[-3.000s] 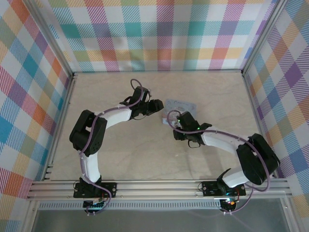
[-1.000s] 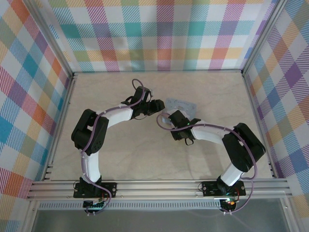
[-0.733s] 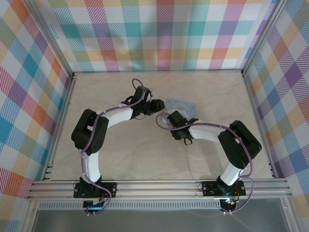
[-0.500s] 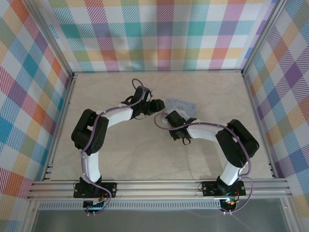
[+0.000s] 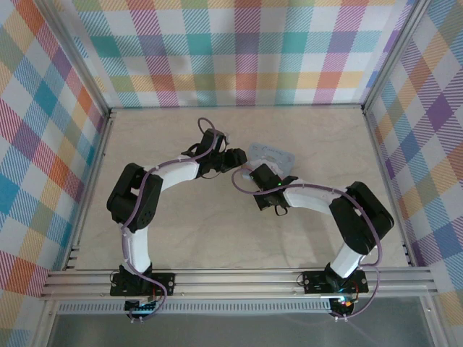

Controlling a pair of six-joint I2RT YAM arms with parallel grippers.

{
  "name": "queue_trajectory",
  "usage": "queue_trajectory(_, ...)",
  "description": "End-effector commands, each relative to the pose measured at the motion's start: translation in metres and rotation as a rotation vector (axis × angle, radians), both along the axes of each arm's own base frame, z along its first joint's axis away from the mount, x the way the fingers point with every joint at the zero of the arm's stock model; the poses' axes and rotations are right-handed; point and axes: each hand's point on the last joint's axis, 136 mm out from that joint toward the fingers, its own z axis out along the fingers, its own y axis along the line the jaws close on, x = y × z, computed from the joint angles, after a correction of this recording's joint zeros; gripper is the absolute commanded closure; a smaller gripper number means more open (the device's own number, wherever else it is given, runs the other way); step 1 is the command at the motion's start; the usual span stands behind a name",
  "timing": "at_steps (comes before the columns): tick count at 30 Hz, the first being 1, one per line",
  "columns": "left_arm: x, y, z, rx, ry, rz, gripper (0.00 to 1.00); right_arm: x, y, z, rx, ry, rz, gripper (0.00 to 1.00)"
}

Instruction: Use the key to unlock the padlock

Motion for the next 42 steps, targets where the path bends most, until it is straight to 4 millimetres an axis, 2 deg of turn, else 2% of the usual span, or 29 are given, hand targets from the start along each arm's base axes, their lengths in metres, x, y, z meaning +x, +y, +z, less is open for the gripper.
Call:
queue_trajectory(1, 0.0, -0.004, -0.003, -0.005, -0.005, -0.028, 0.49, -0.004, 0.01, 0.01, 0.022, 0.01, 0.083, 1.0)
queue_trajectory(9, -0.003, -0.008, -0.008, -0.015, 0.01, -0.051, 0.49, 0.006, 0.022, 0.015, -0.035, -0.009, 0.189, 1.0)
queue_trajectory(18, -0.001, -0.009, -0.006, -0.019, 0.008, -0.054, 0.49, 0.024, 0.01, 0.017, -0.212, -0.089, 0.269, 1.0)
queue_trajectory(23, 0.003, -0.004, -0.001, -0.014, -0.005, -0.034, 0.49, 0.017, 0.002, 0.014, -0.252, -0.065, 0.283, 1.0)
queue_trajectory(28, 0.014, 0.007, 0.008, -0.019, -0.029, -0.001, 0.49, 0.021, -0.002, 0.014, -0.268, -0.122, 0.297, 1.0)
queue_trajectory(33, 0.026, 0.014, 0.02, -0.019, -0.056, 0.017, 0.49, 0.033, 0.011, 0.025, -0.245, -0.203, 0.342, 1.0)
queue_trajectory(37, 0.035, 0.013, 0.024, -0.008, -0.07, 0.011, 0.49, 0.044, 0.029, 0.036, -0.224, -0.271, 0.423, 1.0)
queue_trajectory(42, 0.049, 0.016, 0.028, 0.009, -0.086, 0.013, 0.49, 0.054, 0.04, 0.036, -0.239, -0.292, 0.484, 1.0)
